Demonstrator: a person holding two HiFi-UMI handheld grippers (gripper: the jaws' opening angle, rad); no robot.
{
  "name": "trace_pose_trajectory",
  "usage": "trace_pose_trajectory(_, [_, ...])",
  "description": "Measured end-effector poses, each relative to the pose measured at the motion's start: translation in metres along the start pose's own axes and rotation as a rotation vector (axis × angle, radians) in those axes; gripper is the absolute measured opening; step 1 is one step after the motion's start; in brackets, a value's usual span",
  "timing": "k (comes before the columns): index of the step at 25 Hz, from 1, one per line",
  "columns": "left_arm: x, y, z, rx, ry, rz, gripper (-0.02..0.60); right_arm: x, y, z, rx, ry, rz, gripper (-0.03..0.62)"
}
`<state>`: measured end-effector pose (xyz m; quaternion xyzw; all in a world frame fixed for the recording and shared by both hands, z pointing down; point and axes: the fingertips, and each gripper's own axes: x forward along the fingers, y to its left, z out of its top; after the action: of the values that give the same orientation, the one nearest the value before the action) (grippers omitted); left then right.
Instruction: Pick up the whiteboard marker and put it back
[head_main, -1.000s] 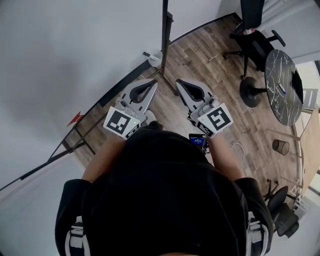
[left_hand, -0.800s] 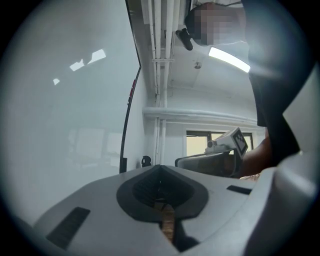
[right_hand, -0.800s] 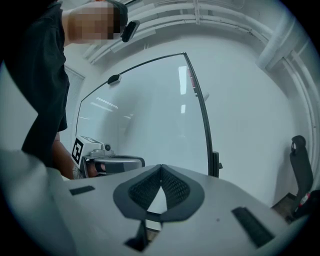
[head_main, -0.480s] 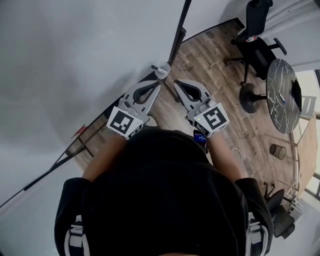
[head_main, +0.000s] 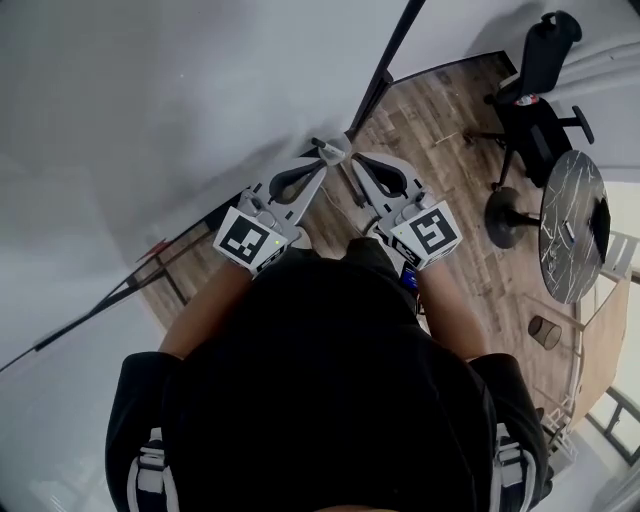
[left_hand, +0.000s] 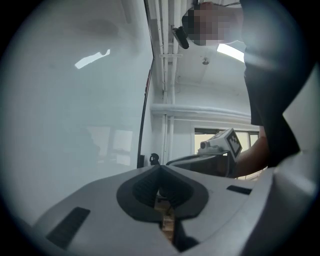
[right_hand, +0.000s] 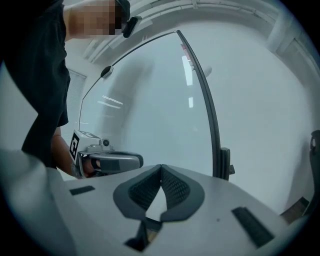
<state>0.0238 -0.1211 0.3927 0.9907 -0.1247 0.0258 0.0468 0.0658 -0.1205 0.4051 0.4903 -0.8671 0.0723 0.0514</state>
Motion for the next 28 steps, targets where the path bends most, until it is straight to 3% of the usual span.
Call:
trace_pose_trajectory(7, [0.017, 0.016, -0.005, -0.015, 0.005, 0.206, 0.003, 0.015, -0.025, -0.01, -0.037, 0.052, 0.196, 0.0])
trace_pose_trajectory(14, [0.025, 0.023, -0.012, -0.031, -0.001, 0.351, 0.003, 0.029, -0.036, -0.025, -0.06, 0.093, 0.303, 0.0])
trace_pose_trajectory(22, [0.022, 0.025, -0.03, -0.021, -0.004, 0.421, 0.003, 0.044, -0.041, -0.057, -0.066, 0.18, 0.312, 0.0])
trace_pose_trajectory(28, [0.021, 0.027, -0.039, -0.026, -0.004, 0.431, 0.003, 0.056, -0.042, -0.089, -0.07, 0.253, 0.306, 0.0])
